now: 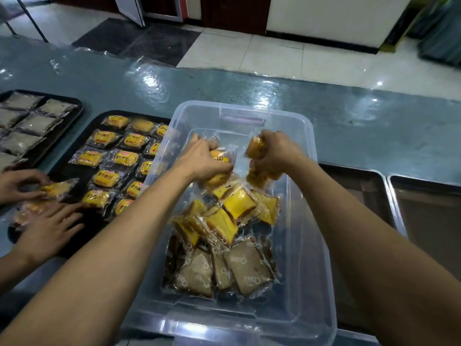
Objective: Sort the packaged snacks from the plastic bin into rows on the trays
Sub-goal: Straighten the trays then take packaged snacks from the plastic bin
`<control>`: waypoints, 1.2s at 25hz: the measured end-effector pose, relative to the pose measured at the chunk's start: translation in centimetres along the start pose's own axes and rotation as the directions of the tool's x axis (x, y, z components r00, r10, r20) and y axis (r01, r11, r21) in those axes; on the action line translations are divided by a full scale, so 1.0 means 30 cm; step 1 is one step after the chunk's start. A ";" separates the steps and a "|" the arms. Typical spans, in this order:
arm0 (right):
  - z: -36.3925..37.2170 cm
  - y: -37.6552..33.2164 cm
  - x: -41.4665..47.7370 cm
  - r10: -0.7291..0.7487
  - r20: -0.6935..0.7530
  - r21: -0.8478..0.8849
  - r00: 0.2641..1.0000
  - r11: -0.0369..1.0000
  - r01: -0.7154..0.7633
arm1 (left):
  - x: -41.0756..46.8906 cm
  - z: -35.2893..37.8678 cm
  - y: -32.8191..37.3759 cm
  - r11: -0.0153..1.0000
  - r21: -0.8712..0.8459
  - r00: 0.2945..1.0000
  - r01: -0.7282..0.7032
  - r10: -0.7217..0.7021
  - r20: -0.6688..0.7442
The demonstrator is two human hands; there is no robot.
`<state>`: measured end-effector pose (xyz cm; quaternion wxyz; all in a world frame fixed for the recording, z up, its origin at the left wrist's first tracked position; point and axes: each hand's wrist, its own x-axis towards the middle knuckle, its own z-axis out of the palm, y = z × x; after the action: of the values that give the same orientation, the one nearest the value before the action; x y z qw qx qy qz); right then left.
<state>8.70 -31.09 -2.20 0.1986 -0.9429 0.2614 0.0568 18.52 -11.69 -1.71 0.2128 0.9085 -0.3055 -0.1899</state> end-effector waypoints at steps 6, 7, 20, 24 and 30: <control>-0.125 -0.017 -0.171 0.012 -0.196 0.105 0.981 0.994 0.008 | -0.139 -0.049 0.074 0.993 -0.040 0.987 -0.112 0.106 -0.123; -0.146 -0.016 -0.208 0.024 -0.243 0.122 0.970 0.993 0.006 | -0.160 -0.058 0.097 0.989 -0.052 0.981 -0.141 0.133 -0.140; -0.350 0.202 -0.640 0.178 -0.560 0.199 0.809 0.977 -0.077 | -0.362 -0.028 0.512 0.883 0.031 0.849 -0.468 0.459 -0.262; -0.386 0.397 -0.784 0.261 -0.557 0.245 0.789 0.959 -0.144 | -0.424 0.084 0.701 0.844 0.043 0.818 -0.535 0.530 -0.225; -0.408 0.749 -1.066 0.394 -0.498 0.329 0.772 0.910 -0.252 | -0.532 0.371 1.004 0.808 0.014 0.800 -0.588 0.584 -0.137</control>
<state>-30.25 -38.63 8.00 0.2154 -0.8270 0.4713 -0.2178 -12.87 -26.33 7.55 0.2946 0.7769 -0.5535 -0.0574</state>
